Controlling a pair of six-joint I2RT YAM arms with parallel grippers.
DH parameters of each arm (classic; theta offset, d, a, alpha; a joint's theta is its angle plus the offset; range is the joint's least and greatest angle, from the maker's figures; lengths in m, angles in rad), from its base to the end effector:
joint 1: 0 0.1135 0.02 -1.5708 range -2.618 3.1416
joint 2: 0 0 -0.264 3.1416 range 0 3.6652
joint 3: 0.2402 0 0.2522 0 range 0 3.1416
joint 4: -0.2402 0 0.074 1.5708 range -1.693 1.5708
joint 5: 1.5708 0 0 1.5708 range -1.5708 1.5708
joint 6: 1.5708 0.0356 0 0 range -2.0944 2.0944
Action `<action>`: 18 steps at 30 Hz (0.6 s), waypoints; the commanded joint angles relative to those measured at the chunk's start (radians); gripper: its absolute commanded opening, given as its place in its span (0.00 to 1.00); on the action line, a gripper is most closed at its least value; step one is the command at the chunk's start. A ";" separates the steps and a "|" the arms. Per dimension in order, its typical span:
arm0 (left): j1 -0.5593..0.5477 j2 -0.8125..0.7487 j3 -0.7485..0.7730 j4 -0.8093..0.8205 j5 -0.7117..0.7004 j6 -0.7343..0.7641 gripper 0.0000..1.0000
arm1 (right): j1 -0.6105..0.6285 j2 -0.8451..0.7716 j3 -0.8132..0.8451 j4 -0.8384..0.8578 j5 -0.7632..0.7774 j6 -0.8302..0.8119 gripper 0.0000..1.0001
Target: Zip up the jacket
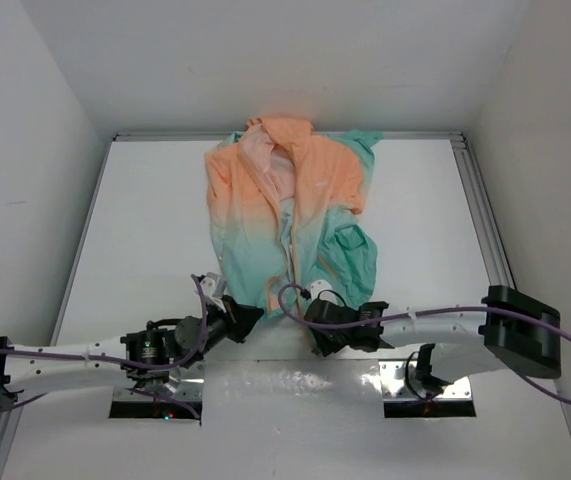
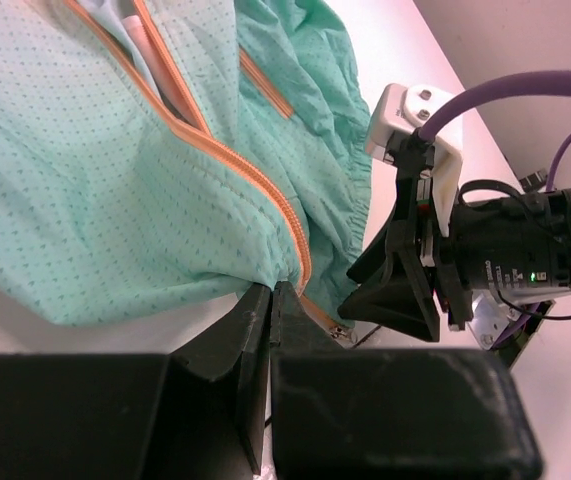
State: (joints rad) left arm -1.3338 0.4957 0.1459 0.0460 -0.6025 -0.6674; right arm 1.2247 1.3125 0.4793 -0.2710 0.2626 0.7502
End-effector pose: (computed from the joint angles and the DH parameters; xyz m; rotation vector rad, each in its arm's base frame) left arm 0.0518 -0.1285 0.1806 0.2068 1.8926 -0.8363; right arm 0.0801 0.1948 0.1310 -0.5420 2.5954 0.3328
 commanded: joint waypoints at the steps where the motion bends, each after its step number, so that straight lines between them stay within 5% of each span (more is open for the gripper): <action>1: 0.002 -0.002 0.041 0.006 -0.025 -0.003 0.00 | 0.021 0.054 0.005 -0.034 0.006 0.043 0.36; 11: 0.002 0.004 0.050 -0.006 -0.033 -0.021 0.00 | 0.021 0.002 -0.056 0.096 -0.054 0.113 0.00; 18: 0.002 0.063 0.096 0.000 -0.074 -0.046 0.00 | 0.019 -0.188 -0.113 0.442 -0.008 0.179 0.00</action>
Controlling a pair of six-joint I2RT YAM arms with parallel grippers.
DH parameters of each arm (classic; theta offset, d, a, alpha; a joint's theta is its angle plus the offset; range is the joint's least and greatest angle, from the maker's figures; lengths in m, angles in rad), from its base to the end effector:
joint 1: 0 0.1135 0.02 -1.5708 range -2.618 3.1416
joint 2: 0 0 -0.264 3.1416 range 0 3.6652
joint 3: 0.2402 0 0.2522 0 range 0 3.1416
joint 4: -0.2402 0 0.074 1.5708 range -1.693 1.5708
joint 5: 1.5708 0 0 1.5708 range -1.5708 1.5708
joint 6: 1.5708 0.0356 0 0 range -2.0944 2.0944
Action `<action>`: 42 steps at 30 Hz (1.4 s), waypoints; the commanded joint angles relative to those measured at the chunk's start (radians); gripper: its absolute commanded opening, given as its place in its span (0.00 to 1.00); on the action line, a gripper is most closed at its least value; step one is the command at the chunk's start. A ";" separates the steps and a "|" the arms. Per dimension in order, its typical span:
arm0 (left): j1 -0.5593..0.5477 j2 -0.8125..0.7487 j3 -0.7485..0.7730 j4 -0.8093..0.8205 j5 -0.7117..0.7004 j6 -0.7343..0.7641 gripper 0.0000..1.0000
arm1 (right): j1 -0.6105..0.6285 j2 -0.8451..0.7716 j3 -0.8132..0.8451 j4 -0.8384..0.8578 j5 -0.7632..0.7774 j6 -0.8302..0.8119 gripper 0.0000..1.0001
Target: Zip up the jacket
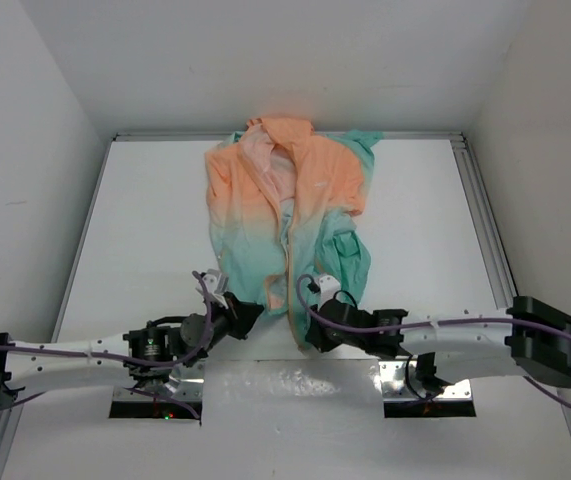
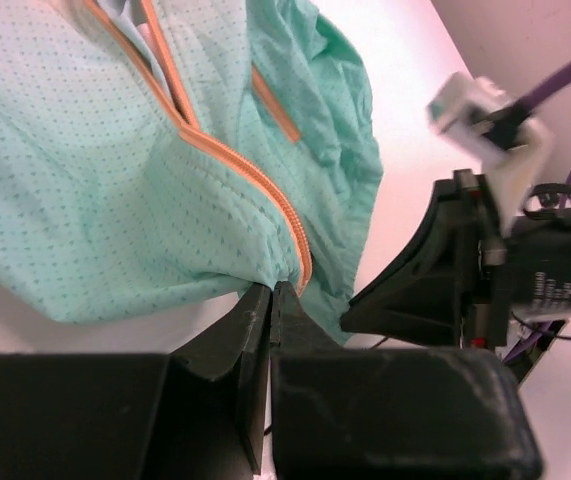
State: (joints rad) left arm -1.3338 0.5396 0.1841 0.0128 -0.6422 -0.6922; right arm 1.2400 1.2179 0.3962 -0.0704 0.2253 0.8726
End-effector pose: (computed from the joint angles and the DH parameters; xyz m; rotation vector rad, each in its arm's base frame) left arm 0.0537 -0.1316 0.1857 0.1735 1.9117 -0.7888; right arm 0.0750 0.1939 0.1381 -0.3649 2.5203 0.6403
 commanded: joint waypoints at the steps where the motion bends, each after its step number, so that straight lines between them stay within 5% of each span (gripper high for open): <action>1: 0.002 0.022 0.058 0.051 -0.045 -0.027 0.00 | 0.006 -0.118 -0.078 0.297 0.042 0.072 0.00; 3: 0.002 0.031 0.063 0.075 -0.048 -0.030 0.00 | 0.006 -0.190 -0.129 0.474 0.080 0.126 0.00; 11: 0.004 0.071 0.115 0.110 -0.068 -0.075 0.00 | 0.006 -0.395 -0.269 0.725 0.229 0.177 0.00; 14: 0.004 0.063 0.132 0.072 -0.073 -0.070 0.00 | 0.006 -0.411 -0.198 0.426 0.218 0.183 0.00; 20: 0.005 0.042 0.115 0.032 -0.063 -0.058 0.00 | 0.004 -0.209 -0.162 0.178 -0.007 0.230 0.04; 26: 0.004 0.019 0.121 -0.011 -0.063 -0.043 0.00 | 0.006 -0.143 -0.082 0.025 -0.031 0.191 0.35; 30: 0.004 0.000 0.104 -0.011 -0.068 -0.046 0.00 | 0.006 -0.156 0.029 -0.129 0.017 0.083 0.47; 42: 0.004 -0.018 0.072 -0.059 -0.067 -0.072 0.00 | 0.006 0.054 0.190 -0.229 0.009 -0.115 0.35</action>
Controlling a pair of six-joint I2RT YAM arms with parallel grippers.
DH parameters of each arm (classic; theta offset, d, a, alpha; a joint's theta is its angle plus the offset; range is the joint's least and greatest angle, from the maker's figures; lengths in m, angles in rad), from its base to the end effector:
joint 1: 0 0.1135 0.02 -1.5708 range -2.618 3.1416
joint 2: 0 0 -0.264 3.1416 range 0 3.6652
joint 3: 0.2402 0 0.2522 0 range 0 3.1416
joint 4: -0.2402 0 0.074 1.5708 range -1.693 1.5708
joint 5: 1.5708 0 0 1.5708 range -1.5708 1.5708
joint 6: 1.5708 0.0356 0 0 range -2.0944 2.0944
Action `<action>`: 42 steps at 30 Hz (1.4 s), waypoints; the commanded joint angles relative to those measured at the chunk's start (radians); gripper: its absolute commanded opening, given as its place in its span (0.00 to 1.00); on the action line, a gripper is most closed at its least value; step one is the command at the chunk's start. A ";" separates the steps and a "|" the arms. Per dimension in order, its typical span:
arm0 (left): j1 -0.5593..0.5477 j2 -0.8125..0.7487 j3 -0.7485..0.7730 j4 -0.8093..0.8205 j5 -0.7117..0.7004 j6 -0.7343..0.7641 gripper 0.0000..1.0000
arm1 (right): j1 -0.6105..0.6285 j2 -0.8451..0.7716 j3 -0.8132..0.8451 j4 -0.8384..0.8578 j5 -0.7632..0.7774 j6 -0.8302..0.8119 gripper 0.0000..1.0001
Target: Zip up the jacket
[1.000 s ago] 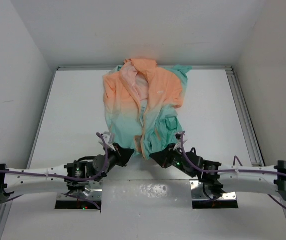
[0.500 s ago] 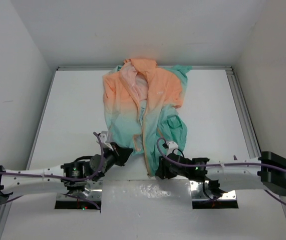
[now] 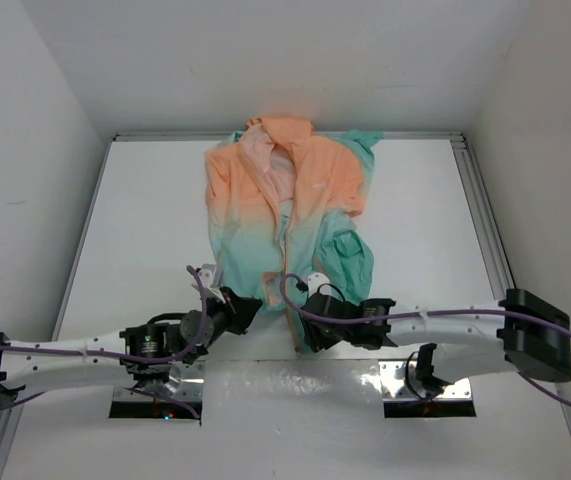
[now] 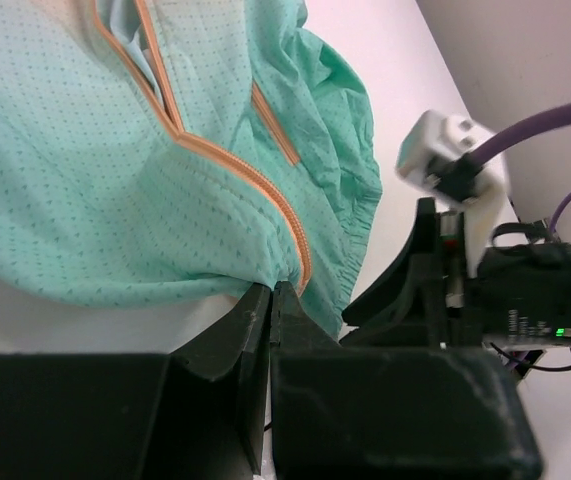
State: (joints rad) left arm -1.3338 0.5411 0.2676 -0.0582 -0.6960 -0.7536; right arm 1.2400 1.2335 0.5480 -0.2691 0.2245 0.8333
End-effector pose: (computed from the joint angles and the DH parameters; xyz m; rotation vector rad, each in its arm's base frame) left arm 0.0554 -0.1323 0.2081 0.0701 1.8985 -0.7981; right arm 0.0799 0.2084 0.1653 -0.4311 2.5499 0.5596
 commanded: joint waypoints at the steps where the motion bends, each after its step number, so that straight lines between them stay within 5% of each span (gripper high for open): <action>1: 0.004 -0.021 -0.013 0.015 -0.011 -0.009 0.00 | 0.006 0.049 0.044 -0.036 0.013 -0.079 0.37; 4: 0.004 -0.020 0.004 -0.005 -0.014 0.002 0.00 | 0.006 0.087 0.064 -0.025 0.006 -0.098 0.44; 18: 0.004 -0.015 -0.008 -0.006 -0.025 -0.012 0.00 | 0.004 0.124 0.119 -0.054 -0.008 -0.126 0.44; 24: 0.004 -0.015 -0.002 -0.009 -0.026 -0.009 0.00 | 0.006 0.147 0.139 -0.058 -0.036 -0.154 0.21; 31: 0.004 -0.026 -0.022 0.000 -0.014 -0.023 0.00 | 0.006 0.227 0.136 -0.019 -0.066 -0.152 0.51; 42: 0.004 -0.021 -0.027 0.006 -0.022 -0.026 0.00 | 0.006 0.310 0.159 -0.024 -0.054 -0.149 0.49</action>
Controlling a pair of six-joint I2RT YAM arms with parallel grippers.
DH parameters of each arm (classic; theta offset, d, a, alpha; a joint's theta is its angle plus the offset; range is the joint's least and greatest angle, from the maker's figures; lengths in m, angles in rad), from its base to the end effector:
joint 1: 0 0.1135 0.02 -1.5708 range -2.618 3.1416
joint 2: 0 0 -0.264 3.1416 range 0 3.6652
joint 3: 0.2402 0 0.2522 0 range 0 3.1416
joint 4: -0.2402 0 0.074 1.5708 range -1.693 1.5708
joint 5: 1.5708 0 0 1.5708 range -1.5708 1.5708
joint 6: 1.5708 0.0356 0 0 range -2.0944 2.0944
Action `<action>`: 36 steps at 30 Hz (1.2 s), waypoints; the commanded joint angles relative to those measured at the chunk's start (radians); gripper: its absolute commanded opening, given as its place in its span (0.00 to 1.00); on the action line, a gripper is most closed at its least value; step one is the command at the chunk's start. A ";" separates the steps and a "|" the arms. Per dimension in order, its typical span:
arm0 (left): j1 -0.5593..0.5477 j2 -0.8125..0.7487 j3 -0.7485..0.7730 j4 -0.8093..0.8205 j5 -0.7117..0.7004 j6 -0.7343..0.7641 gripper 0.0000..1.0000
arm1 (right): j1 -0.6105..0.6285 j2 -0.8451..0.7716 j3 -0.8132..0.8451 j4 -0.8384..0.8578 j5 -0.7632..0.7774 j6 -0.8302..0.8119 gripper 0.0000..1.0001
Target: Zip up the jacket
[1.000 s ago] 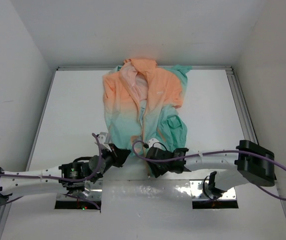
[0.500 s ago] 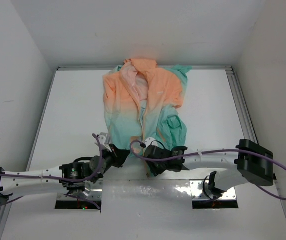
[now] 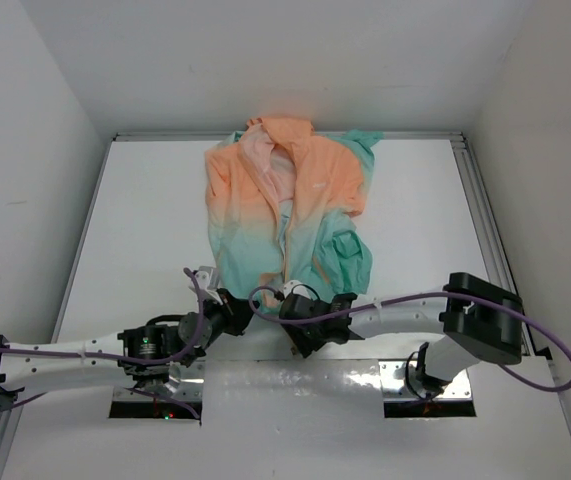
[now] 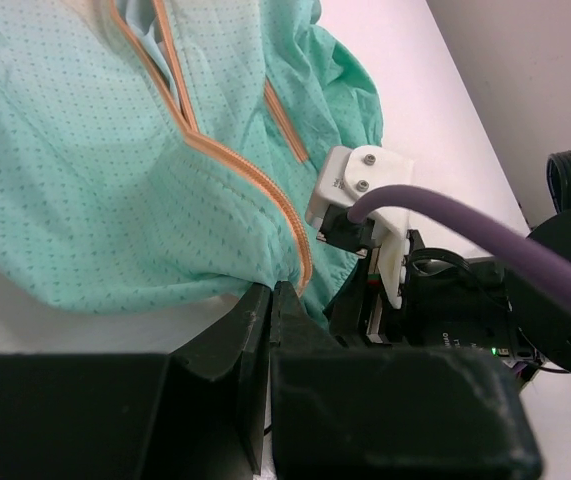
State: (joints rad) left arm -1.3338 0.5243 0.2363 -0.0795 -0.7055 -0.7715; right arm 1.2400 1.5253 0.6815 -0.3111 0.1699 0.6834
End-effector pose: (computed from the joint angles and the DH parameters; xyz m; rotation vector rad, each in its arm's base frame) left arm 0.0548 -0.1285 0.1973 0.0645 1.9199 -0.7713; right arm 0.0900 0.2437 0.1343 -0.7070 2.6542 0.3415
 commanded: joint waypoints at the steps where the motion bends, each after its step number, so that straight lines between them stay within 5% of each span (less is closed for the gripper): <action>1: 0.004 -0.004 0.012 0.003 -0.015 -0.009 0.00 | 0.006 0.033 0.023 0.023 0.002 0.002 0.47; 12: 0.004 -0.040 -0.009 -0.014 -0.025 -0.034 0.00 | 0.006 0.036 -0.040 0.052 0.003 0.067 0.02; 18: 0.004 -0.044 -0.014 0.010 -0.003 -0.026 0.00 | 0.006 -0.146 -0.143 0.190 0.034 0.094 0.00; 24: 0.004 0.026 0.026 0.133 0.044 0.008 0.00 | 0.006 -0.465 -0.339 0.645 0.121 0.154 0.00; 36: 0.007 0.123 0.101 0.222 0.034 -0.012 0.00 | 0.006 -0.709 -0.602 1.121 0.290 0.180 0.00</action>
State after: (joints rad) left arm -1.3338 0.6407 0.2844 0.0673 -0.6697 -0.7864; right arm 1.2400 0.8524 0.0856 0.6041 0.4019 0.8711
